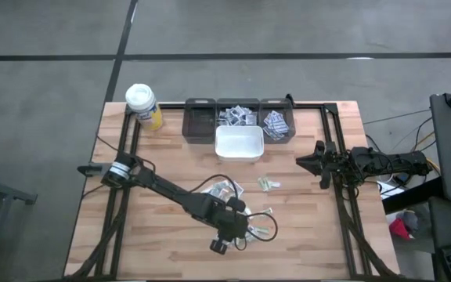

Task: Pick & Place First Aid Supplies
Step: Put the bottom left alcohol pad into the middle black bin

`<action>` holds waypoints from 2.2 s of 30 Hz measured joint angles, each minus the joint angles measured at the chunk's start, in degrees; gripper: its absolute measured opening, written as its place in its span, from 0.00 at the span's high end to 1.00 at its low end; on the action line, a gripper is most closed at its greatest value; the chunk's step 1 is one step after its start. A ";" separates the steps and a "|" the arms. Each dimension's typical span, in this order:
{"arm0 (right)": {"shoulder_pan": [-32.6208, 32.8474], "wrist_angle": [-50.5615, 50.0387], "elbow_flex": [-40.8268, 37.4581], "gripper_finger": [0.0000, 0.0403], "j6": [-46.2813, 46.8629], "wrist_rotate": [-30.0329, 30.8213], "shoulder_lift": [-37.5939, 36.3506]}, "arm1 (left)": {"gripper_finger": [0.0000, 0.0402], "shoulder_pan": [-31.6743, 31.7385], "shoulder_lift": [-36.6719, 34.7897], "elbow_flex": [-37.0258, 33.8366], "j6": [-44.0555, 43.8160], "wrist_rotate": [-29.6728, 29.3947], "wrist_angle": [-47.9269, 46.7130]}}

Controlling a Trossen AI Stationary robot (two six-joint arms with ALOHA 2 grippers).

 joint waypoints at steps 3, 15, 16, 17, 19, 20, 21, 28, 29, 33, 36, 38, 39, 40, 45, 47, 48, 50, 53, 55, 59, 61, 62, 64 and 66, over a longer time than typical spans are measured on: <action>0.00 0.00 0.00 0.84 -0.01 0.02 -0.01 | 0.75 0.04 2.14 0.00 0.07 2.01 0.92; 0.02 -0.02 0.00 0.84 0.00 0.02 -0.02 | 0.75 0.40 5.96 0.00 -0.53 1.39 -1.40; 0.02 -0.02 0.00 0.84 0.00 0.02 -0.02 | 0.75 0.44 6.03 0.00 -0.59 1.39 -1.46; 0.01 0.00 0.00 0.84 0.00 0.02 -0.02 | 0.75 0.52 6.03 0.00 -0.83 1.39 -1.48; 0.02 -0.01 0.00 0.84 0.00 0.02 -0.02 | 0.75 0.72 6.03 0.00 -0.83 1.28 -1.40; 0.01 0.00 0.00 0.84 0.00 0.02 -0.02 | 0.75 0.83 6.03 0.00 -0.88 0.97 -1.41; 0.02 -0.02 0.00 0.84 0.00 0.02 -0.02 | 0.75 0.95 6.03 0.00 -1.03 0.56 -1.55; 0.02 0.00 0.00 0.84 -0.02 0.02 -0.02 | 0.77 1.94 6.03 0.00 -2.42 0.28 -2.07; 0.02 0.00 0.00 0.84 0.00 0.02 -0.02 | 0.78 1.99 6.03 0.00 -2.40 0.21 -2.07; 0.00 0.00 0.00 0.84 0.00 0.02 -0.02 | 0.85 2.03 6.03 0.00 -2.40 0.20 -2.08; 0.01 -0.02 0.00 0.84 0.00 0.02 -0.02 | 0.91 2.04 6.03 -0.08 -2.40 0.21 -2.05; 0.01 0.00 0.00 0.84 0.00 0.02 -0.02 | 0.97 2.14 6.01 -0.44 -2.41 0.19 -1.86; 0.01 0.00 0.00 0.84 -0.01 0.02 -0.02 | 0.98 2.23 5.98 -0.57 -2.56 0.21 -1.86; 0.01 0.00 0.00 0.84 0.00 0.02 -0.02 | 0.99 2.33 5.94 -0.70 -2.95 0.28 -1.78; 0.00 0.00 0.00 0.84 0.00 0.02 -0.02 | 1.00 3.38 5.68 0.05 -3.40 -2.51 -5.47; 0.02 -0.02 0.00 0.84 0.00 0.02 -0.02 | 1.00 3.93 5.29 1.26 -3.37 -7.95 -9.56; 0.00 0.00 0.00 0.84 0.00 0.02 -0.02 | 1.00 4.16 5.20 2.27 -3.19 -11.33 -11.40; 0.01 0.00 0.00 0.84 0.00 0.02 -0.02 | 1.00 4.44 4.86 5.16 -2.43 -18.01 -16.33; 0.02 -0.02 0.00 0.84 0.00 0.02 -0.02 | 1.00 4.64 4.63 10.39 0.56 -24.89 -21.38; 0.00 -0.02 0.00 0.84 0.00 0.02 0.00 | 1.00 4.79 4.63 13.38 3.76 -28.49 -23.15; 0.01 0.00 0.00 0.84 -0.01 0.02 0.00 | 1.00 5.66 4.63 19.51 8.25 -32.82 -22.80; 0.00 -0.02 0.00 0.84 0.00 0.02 0.00 | 1.00 6.83 4.63 22.35 8.19 -33.32 -21.48; 0.00 0.00 0.00 0.84 -0.01 0.02 0.00 | 1.00 7.57 4.63 23.56 7.63 -33.48 -20.45; 0.02 0.00 0.00 0.84 0.00 0.02 0.00 | 1.00 9.38 4.63 25.75 6.30 -33.87 -18.16; 0.00 0.00 0.00 0.84 -0.01 0.02 0.00 | 1.00 11.35 4.63 27.70 5.00 -34.99 -15.70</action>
